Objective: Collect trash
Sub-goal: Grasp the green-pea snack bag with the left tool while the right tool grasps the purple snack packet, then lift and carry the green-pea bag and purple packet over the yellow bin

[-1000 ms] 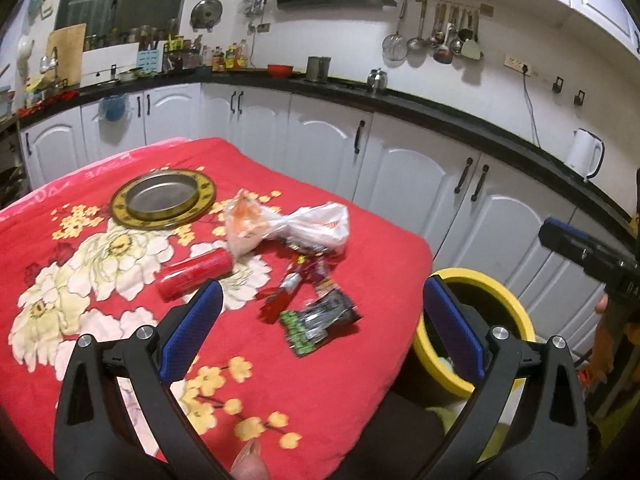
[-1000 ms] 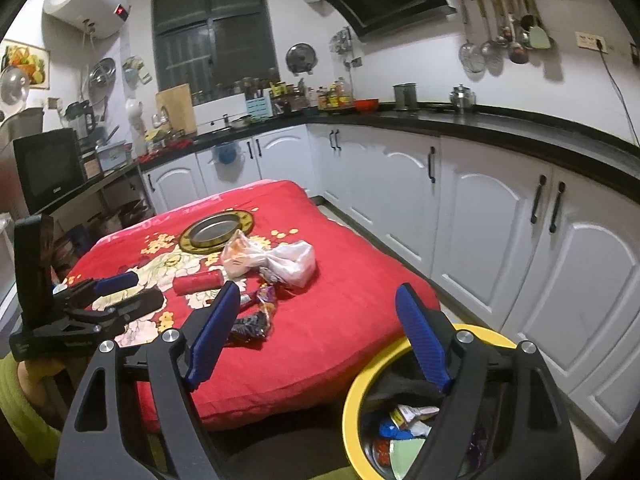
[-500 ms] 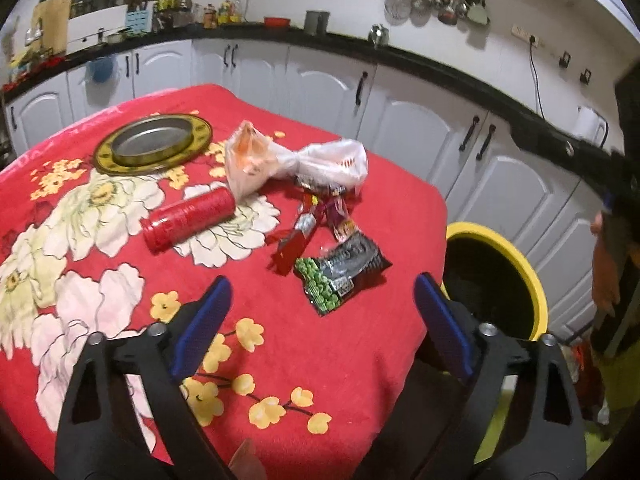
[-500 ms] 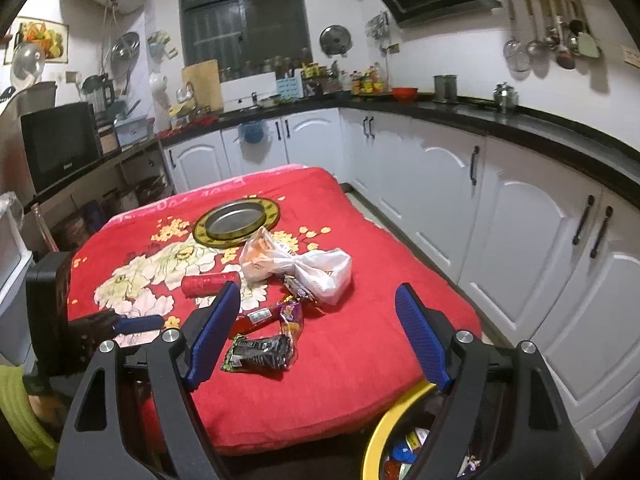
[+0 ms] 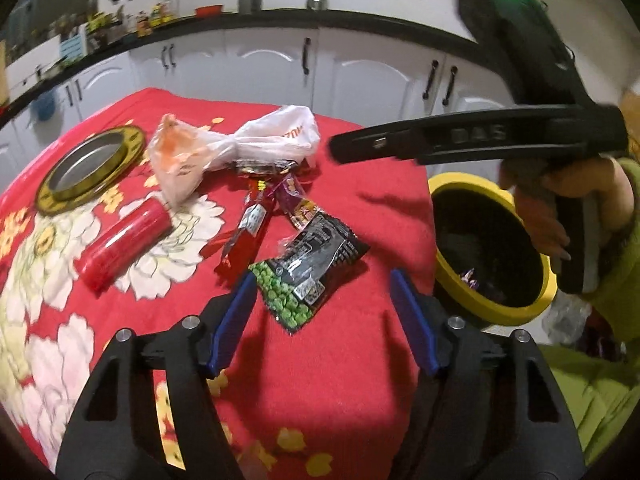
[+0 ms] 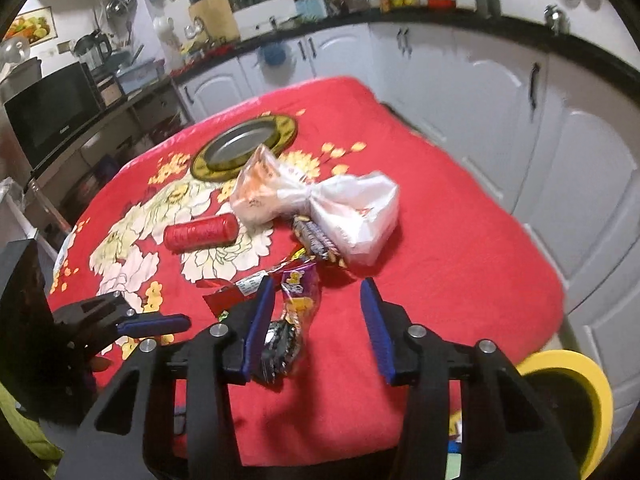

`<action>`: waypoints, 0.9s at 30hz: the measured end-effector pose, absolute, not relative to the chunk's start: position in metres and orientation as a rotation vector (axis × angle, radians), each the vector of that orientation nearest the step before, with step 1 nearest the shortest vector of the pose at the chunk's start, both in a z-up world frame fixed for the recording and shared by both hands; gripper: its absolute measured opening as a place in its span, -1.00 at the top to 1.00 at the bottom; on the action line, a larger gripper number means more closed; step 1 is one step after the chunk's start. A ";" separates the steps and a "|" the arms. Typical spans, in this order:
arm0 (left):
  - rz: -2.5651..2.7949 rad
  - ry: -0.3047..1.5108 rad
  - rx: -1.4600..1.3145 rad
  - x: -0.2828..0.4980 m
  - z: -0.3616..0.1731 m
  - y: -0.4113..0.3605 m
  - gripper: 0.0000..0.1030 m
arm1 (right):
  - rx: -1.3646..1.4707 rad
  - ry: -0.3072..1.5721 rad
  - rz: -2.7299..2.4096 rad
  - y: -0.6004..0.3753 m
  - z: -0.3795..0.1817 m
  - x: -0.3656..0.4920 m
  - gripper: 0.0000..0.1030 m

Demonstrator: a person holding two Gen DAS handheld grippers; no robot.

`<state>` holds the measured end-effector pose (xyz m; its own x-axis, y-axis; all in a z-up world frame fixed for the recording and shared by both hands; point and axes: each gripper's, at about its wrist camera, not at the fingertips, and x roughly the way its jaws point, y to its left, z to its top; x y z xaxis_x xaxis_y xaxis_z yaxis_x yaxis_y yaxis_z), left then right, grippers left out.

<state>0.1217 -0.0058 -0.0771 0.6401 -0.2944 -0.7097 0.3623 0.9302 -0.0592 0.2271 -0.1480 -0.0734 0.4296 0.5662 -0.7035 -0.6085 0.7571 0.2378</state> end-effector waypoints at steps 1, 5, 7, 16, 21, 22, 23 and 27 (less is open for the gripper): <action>-0.395 0.799 0.103 0.124 -0.079 -0.008 -0.18 | -0.060 0.871 0.744 -0.144 -0.077 0.230 0.18; -0.421 0.801 0.145 0.131 -0.083 -0.012 -0.18 | -0.062 0.940 0.776 -0.129 -0.090 0.241 0.21; -0.428 0.808 0.158 0.135 -0.087 -0.013 -0.18 | -0.057 0.975 0.787 -0.123 -0.098 0.246 0.27; -0.410 0.852 0.144 0.148 -0.099 -0.008 0.15 | 0.015 1.046 0.803 -0.119 -0.118 0.262 0.56; -0.407 0.870 0.153 0.150 -0.102 -0.010 0.23 | 0.047 1.029 0.791 -0.127 -0.116 0.260 0.57; -0.405 0.873 0.161 0.150 -0.103 -0.011 0.25 | 0.052 1.027 0.788 -0.129 -0.116 0.259 0.58; -0.404 0.875 0.170 0.148 -0.103 -0.013 0.27 | 0.059 1.022 0.783 -0.132 -0.115 0.257 0.58; -0.392 0.894 0.202 0.144 -0.105 -0.017 0.52 | 0.073 1.004 0.776 -0.141 -0.112 0.249 0.60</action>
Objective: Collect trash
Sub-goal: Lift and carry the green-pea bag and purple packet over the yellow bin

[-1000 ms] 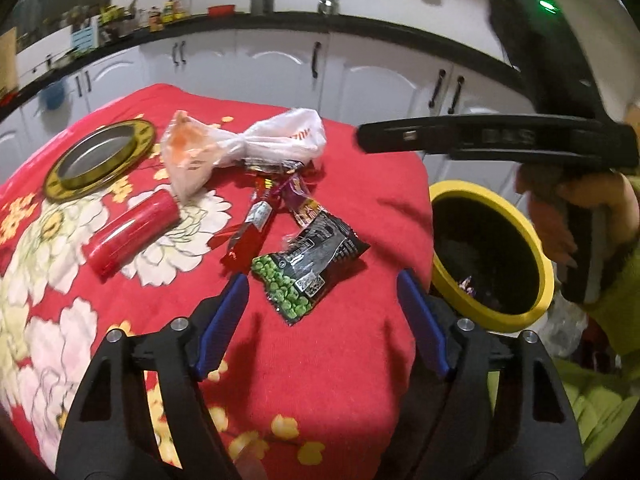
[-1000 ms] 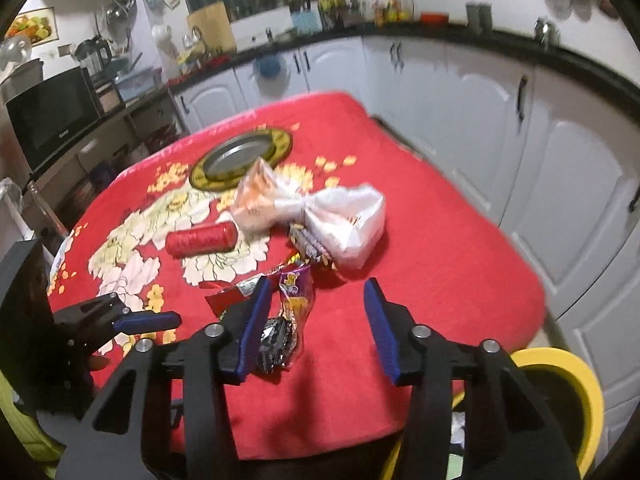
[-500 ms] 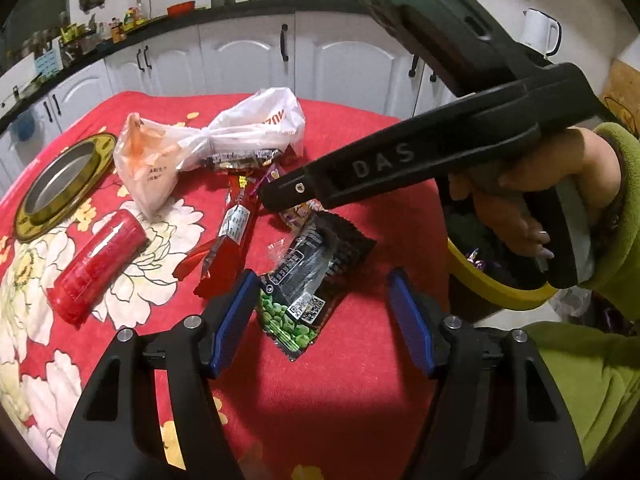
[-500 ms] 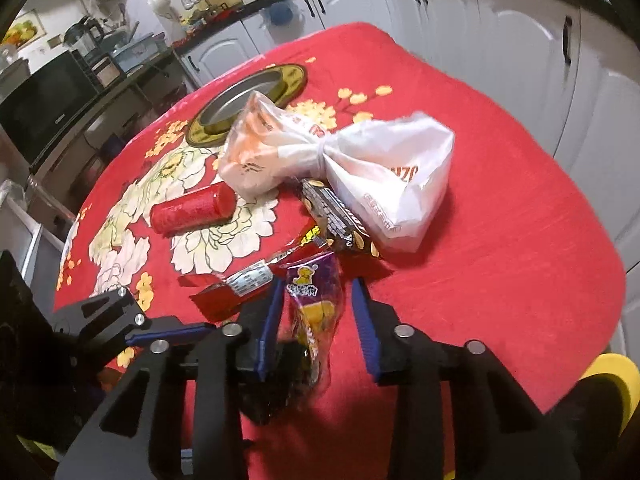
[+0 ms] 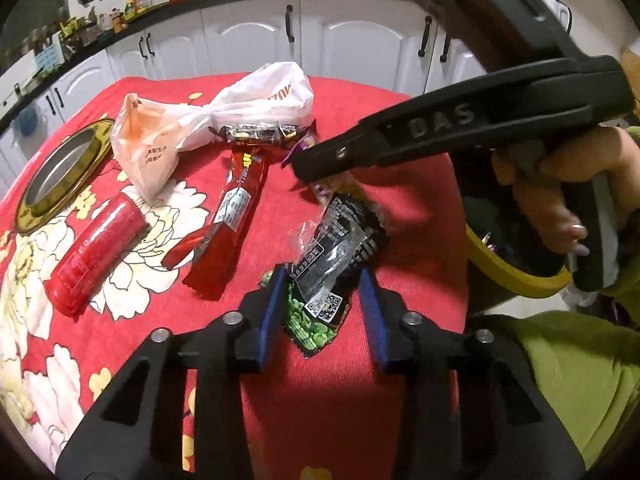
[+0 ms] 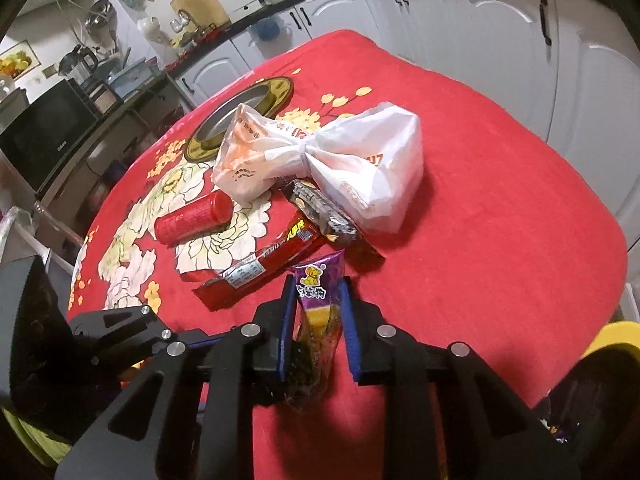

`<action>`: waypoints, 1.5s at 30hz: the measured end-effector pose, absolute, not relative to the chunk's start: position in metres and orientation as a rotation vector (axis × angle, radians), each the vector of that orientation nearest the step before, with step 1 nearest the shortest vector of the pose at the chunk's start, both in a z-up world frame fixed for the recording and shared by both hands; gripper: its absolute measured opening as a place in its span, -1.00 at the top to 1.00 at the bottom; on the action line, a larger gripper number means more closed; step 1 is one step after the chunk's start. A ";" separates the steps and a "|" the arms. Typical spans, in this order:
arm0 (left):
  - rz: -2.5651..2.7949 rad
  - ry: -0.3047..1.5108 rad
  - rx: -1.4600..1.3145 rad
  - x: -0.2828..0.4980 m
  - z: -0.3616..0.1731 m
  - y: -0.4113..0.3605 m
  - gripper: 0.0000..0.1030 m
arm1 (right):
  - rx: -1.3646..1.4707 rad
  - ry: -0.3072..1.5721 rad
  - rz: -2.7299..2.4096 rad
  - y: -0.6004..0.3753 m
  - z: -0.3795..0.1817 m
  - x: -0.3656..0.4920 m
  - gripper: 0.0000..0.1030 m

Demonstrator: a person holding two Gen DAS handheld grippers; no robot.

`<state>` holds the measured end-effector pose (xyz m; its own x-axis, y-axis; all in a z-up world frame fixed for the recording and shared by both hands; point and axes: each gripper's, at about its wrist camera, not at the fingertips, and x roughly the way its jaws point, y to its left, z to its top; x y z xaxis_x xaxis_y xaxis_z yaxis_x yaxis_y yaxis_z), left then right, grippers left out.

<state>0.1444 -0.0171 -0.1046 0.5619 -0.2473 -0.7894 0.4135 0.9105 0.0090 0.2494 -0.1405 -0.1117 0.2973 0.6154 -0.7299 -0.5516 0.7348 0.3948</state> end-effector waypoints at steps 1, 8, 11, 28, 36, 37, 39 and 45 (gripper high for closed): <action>-0.390 0.898 0.205 0.144 -0.105 -0.017 0.61 | 0.076 1.002 0.777 -0.143 -0.111 0.247 0.60; -0.378 0.920 0.186 0.139 -0.102 -0.013 0.84 | 0.070 0.957 0.764 -0.155 -0.101 0.232 0.61; -0.375 0.921 0.158 0.135 -0.100 -0.011 0.89 | 0.078 0.921 0.759 -0.161 -0.093 0.225 0.61; -0.386 0.802 0.007 0.122 -0.050 -0.012 0.93 | 0.085 0.728 0.698 -0.205 -0.042 0.178 0.61; -0.395 0.746 -0.041 0.115 -0.031 -0.021 0.93 | 0.092 0.679 0.652 -0.232 -0.029 0.160 0.61; -0.397 0.743 -0.047 0.114 -0.030 -0.023 0.93 | 0.095 0.674 0.644 -0.236 -0.028 0.158 0.61; -0.398 0.740 -0.052 0.113 -0.028 -0.025 0.93 | 0.101 0.665 0.633 -0.243 -0.027 0.155 0.61; -0.413 0.722 -0.063 0.110 -0.022 -0.038 0.93 | 0.125 0.634 0.582 -0.266 -0.020 0.147 0.61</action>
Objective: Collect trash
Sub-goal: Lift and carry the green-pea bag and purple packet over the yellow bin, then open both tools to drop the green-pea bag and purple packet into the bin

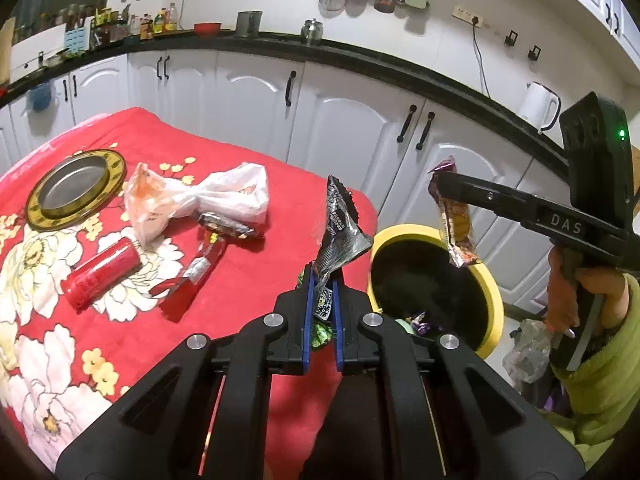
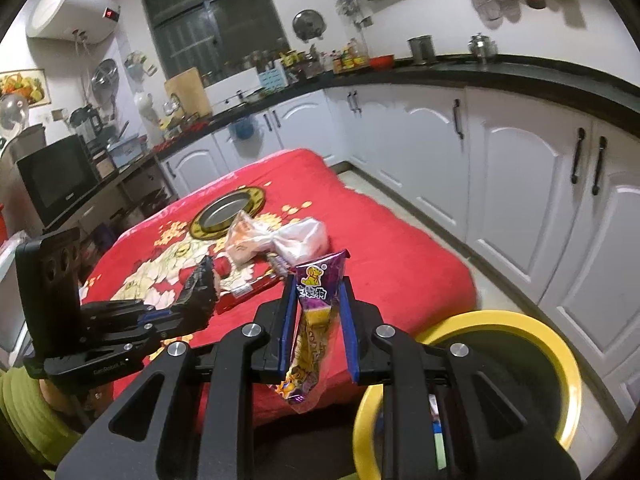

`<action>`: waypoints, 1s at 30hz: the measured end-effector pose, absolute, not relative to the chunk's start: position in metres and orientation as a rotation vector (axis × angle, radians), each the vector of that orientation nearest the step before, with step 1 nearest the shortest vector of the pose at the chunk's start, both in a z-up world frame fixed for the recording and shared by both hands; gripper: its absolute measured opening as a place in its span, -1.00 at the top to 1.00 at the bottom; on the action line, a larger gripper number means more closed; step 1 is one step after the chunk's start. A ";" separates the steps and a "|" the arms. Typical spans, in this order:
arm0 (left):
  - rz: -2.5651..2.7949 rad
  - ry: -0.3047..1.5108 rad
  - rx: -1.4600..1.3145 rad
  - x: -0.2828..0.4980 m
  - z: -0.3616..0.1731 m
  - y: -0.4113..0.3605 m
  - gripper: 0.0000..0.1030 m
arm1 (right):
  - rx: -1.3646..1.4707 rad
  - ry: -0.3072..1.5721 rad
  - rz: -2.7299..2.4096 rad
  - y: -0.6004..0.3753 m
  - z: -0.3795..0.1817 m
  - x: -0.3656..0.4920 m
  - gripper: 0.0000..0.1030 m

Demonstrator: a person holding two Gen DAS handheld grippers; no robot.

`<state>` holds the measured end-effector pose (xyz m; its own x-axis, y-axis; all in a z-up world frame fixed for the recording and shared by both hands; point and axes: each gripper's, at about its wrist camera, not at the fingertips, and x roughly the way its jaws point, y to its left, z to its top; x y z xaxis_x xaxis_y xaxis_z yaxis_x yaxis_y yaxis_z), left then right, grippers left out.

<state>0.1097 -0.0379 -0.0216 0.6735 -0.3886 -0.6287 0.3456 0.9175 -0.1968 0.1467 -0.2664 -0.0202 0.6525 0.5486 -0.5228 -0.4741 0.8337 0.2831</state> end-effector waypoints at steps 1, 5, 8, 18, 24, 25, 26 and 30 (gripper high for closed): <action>-0.417 0.717 -0.065 0.110 -0.021 -0.040 0.93 | 0.128 0.630 0.569 -0.271 -0.019 0.146 0.61; -0.435 0.706 -0.069 0.109 -0.017 -0.050 0.93 | 0.130 0.602 0.529 -0.290 -0.013 0.137 0.61; -0.454 0.694 -0.067 0.107 -0.013 -0.059 0.93 | 0.131 0.580 0.497 -0.302 -0.009 0.131 0.61; -0.512 0.685 -0.050 0.102 -0.009 -0.088 0.93 | 0.133 0.542 0.425 -0.331 -0.002 0.117 0.61; -0.544 0.694 -0.030 0.102 -0.012 -0.109 0.93 | 0.145 0.530 0.400 -0.345 -0.002 0.113 0.61; -0.548 0.695 -0.029 0.102 -0.012 -0.111 0.93 | 0.148 0.529 0.397 -0.347 -0.002 0.113 0.61; -0.554 0.696 -0.028 0.102 -0.013 -0.114 0.93 | 0.152 0.528 0.394 -0.350 -0.002 0.112 0.61; -0.578 0.704 -0.020 0.104 -0.016 -0.127 0.93 | 0.156 0.518 0.374 -0.359 -0.002 0.109 0.61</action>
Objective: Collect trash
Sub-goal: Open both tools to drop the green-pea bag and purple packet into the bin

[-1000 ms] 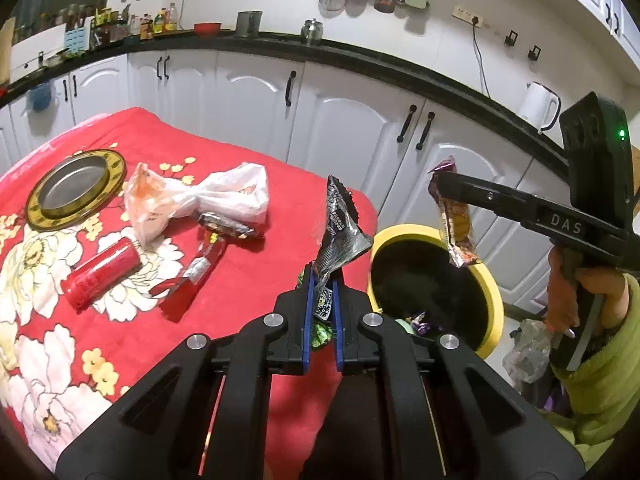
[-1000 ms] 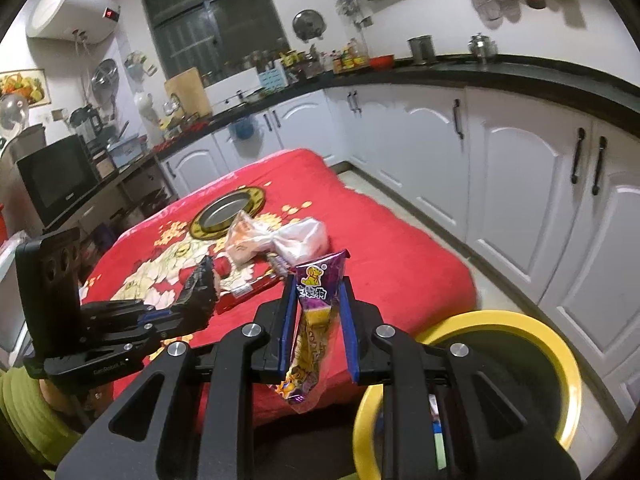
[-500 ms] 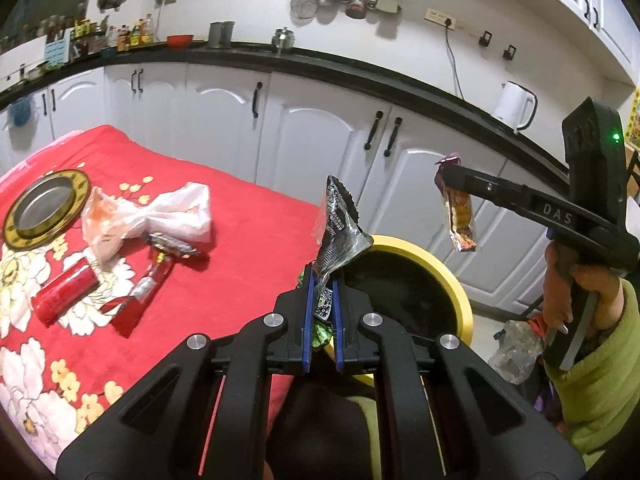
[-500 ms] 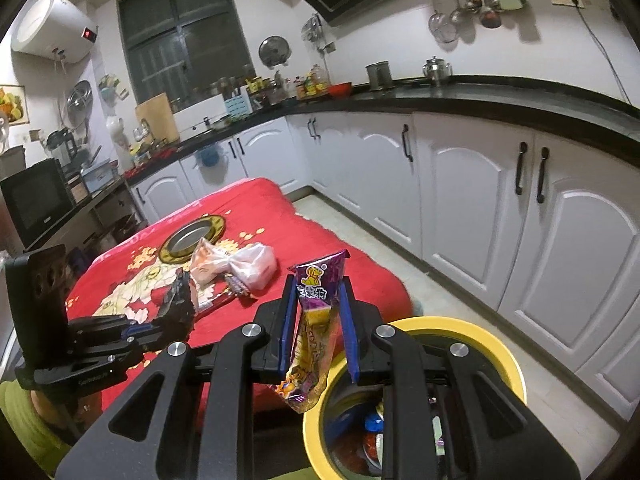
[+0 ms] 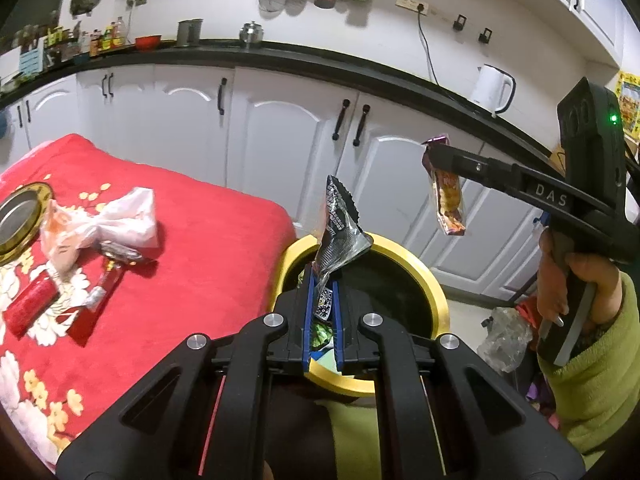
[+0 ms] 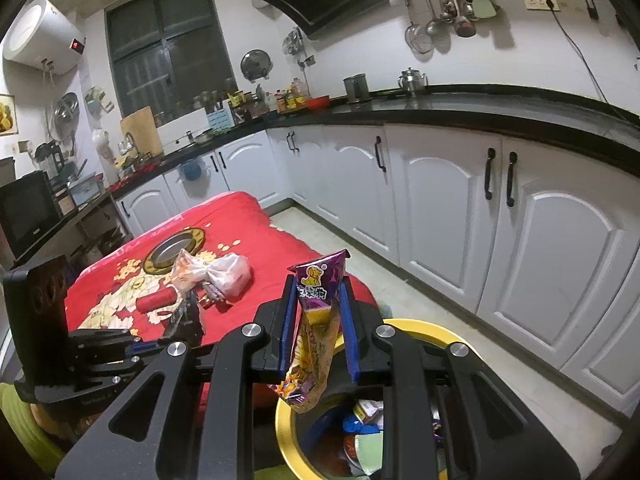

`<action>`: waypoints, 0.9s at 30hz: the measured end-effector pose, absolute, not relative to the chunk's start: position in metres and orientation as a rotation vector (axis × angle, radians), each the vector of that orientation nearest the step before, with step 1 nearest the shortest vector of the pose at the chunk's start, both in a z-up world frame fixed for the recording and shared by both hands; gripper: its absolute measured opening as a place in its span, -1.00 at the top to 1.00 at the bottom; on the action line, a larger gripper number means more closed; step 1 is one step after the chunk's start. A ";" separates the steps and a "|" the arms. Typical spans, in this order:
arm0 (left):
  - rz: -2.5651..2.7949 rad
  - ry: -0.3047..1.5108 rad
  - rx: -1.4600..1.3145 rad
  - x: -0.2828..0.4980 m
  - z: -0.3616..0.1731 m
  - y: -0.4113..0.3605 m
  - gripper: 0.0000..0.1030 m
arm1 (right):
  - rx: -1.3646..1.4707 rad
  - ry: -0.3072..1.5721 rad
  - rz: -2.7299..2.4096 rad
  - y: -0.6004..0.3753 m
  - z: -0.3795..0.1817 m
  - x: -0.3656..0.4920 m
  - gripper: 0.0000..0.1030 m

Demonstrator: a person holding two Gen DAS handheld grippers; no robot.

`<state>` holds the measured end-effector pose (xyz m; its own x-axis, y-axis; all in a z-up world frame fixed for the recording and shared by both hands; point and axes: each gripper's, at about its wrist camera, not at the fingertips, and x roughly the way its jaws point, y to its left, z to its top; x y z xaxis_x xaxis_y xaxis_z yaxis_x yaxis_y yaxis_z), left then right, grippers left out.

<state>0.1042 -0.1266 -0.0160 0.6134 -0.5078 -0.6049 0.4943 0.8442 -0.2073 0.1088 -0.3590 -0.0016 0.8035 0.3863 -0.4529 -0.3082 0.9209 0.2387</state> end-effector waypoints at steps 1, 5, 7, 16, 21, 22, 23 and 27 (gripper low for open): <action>-0.583 0.706 -0.019 0.105 -0.017 -0.129 0.93 | 0.157 0.516 0.368 -0.361 -0.001 0.108 0.61; -0.608 0.718 -0.009 0.107 -0.023 -0.144 0.93 | 0.165 0.519 0.343 -0.374 -0.006 0.106 0.61; -0.623 0.726 -0.002 0.108 -0.026 -0.153 0.93 | 0.175 0.526 0.331 -0.382 -0.010 0.106 0.61; -0.667 0.774 0.037 0.113 -0.042 -0.184 0.92 | 0.203 0.553 0.307 -0.402 -0.025 0.108 0.59; -0.680 0.802 0.054 0.117 -0.053 -0.196 0.91 | 0.203 0.581 0.310 -0.408 -0.037 0.111 0.59; -0.680 0.809 0.054 0.118 -0.055 -0.198 0.91 | 0.205 0.588 0.311 -0.409 -0.039 0.112 0.58; -0.682 0.817 0.054 0.118 -0.058 -0.199 0.91 | 0.208 0.593 0.311 -0.409 -0.041 0.113 0.57; -0.686 0.842 0.074 0.121 -0.067 -0.206 0.89 | 0.222 0.609 0.314 -0.412 -0.048 0.117 0.56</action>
<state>0.1213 -0.2062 -0.0667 0.4659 -0.5306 -0.7081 0.5867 0.7843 -0.2017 0.1167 -0.4121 -0.0481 0.7751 0.3521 -0.5246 -0.2225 0.9292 0.2949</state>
